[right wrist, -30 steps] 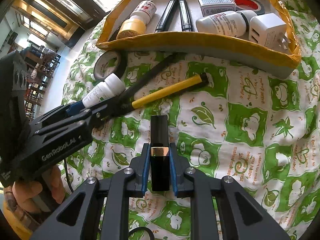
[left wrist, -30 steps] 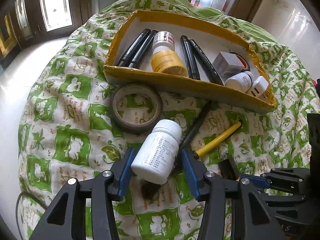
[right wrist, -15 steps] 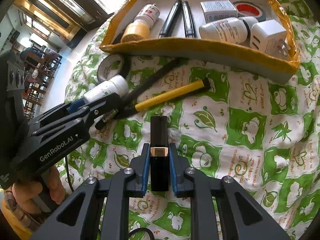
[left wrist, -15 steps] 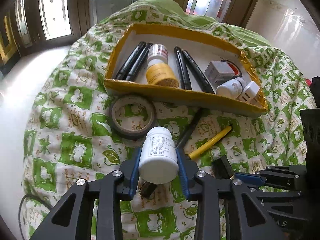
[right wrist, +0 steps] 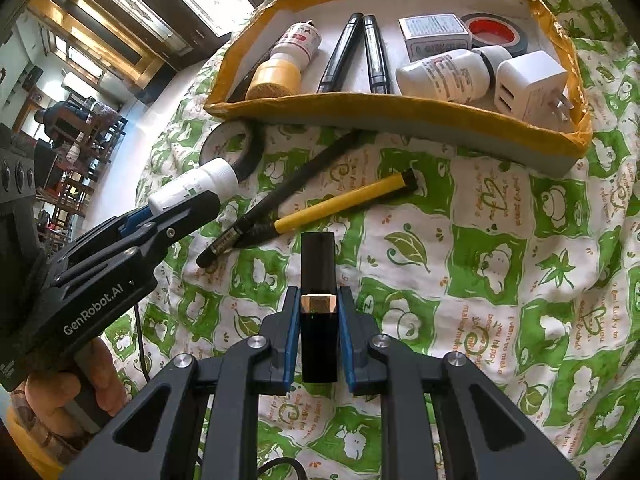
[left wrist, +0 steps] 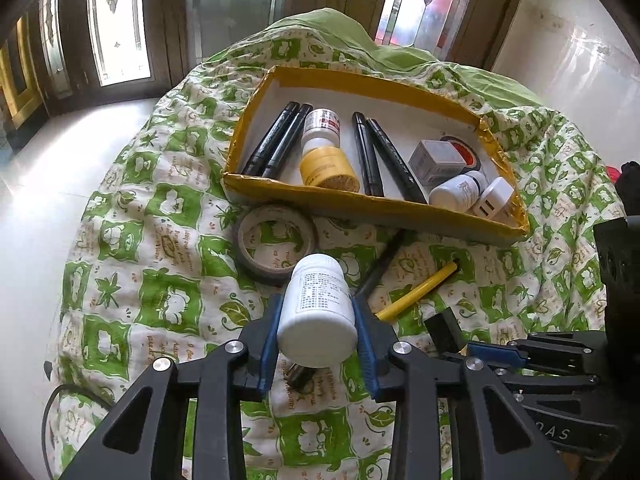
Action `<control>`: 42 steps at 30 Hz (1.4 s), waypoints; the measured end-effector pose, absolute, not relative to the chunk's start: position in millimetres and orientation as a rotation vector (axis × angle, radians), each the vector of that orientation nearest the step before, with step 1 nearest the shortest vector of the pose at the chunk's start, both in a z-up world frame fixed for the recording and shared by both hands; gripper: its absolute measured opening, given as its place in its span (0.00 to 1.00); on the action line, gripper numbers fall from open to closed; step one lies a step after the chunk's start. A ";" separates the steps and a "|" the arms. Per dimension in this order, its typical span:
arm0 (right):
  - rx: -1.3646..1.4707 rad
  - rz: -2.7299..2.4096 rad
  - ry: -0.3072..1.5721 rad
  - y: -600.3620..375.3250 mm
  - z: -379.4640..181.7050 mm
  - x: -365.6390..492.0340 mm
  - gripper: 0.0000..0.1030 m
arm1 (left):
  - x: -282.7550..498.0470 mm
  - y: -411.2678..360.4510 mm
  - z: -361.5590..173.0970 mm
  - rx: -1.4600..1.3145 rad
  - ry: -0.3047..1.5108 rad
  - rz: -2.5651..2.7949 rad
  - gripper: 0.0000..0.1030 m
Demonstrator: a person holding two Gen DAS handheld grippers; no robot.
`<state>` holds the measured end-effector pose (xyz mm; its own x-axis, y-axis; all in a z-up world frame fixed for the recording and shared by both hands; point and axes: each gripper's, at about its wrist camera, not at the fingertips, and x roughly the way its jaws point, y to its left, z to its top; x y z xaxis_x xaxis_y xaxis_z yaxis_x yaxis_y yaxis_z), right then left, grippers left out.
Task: Organize rigid objects
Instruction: 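Lift the pill bottle with the left tool while the right tool lifts the black tube, then lower the pill bottle into the tray with the left tool while the right tool lowers the tube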
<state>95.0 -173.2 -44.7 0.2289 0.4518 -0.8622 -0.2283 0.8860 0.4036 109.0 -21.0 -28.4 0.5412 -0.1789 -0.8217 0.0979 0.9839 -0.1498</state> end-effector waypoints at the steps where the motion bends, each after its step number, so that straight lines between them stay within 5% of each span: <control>1: 0.208 0.473 1.254 -173.8 -43.8 94.6 0.17 | 108.7 -20.9 -28.0 -0.089 0.984 -0.165 0.34; 24: 0.335 0.405 1.069 -243.7 28.5 123.2 0.17 | 138.8 -21.7 17.7 -0.157 0.896 -0.212 0.34; 42: 0.462 0.421 1.158 -262.6 10.6 288.2 0.17 | 305.0 -69.4 6.2 -0.129 0.915 -0.217 0.34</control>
